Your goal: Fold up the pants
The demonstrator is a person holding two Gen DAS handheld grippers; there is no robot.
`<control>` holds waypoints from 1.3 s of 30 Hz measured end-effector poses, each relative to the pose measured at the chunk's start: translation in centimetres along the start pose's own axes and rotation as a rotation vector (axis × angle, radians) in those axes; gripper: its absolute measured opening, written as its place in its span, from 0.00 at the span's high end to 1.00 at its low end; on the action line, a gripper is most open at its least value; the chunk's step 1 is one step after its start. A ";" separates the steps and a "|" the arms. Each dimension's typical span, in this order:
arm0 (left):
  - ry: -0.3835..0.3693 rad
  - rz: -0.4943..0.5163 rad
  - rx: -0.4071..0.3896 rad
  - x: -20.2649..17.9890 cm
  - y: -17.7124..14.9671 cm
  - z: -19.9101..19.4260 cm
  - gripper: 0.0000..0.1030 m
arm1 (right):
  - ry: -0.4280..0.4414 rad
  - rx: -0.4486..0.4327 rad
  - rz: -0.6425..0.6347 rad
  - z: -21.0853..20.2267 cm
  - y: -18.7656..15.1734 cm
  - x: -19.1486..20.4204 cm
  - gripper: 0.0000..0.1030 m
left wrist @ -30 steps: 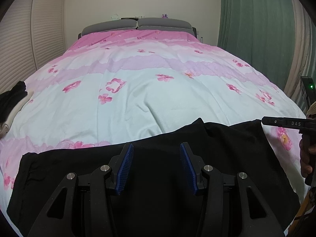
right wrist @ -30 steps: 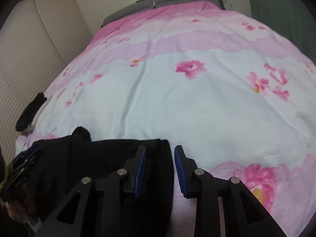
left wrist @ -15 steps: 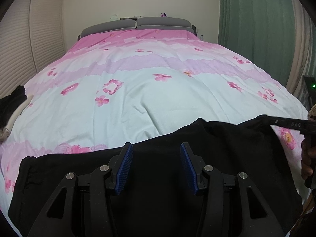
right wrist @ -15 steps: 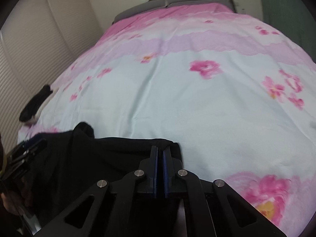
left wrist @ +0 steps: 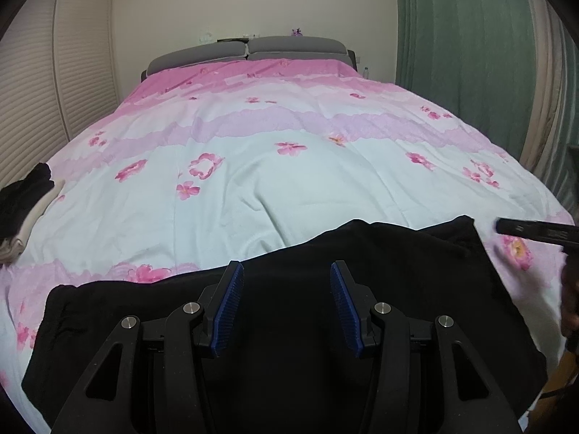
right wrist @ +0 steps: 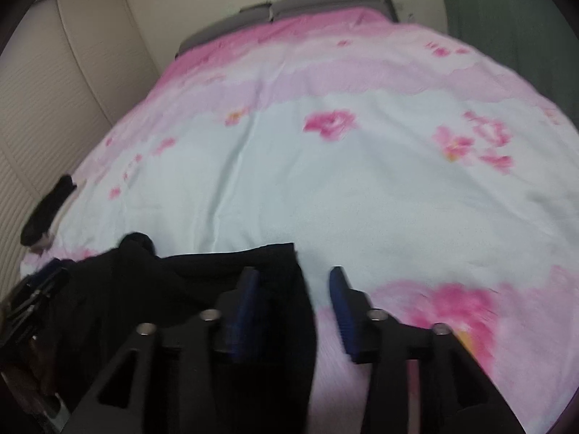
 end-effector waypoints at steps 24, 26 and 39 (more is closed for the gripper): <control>-0.060 0.028 0.019 -2.6 -4.7 -7.4 0.52 | 0.168 0.189 0.326 -10.9 -16.2 2.5 0.89; -0.055 0.025 0.009 -2.3 -4.4 -7.7 0.52 | 0.165 0.167 0.303 -11.4 -15.5 2.9 0.92; -0.026 0.009 0.034 0.5 -6.2 -8.5 0.51 | 0.026 0.163 0.188 -12.7 -15.6 2.9 0.65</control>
Point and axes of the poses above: each gripper's, at about its wrist camera, not at the fingertips, and z roughly the way its jaws point, x to its left, y to its top, the point moved 9 cm from there along z, roughly the way its jaws point, and after that the axes turned 7 degrees about -x, right-handed, at the moved point
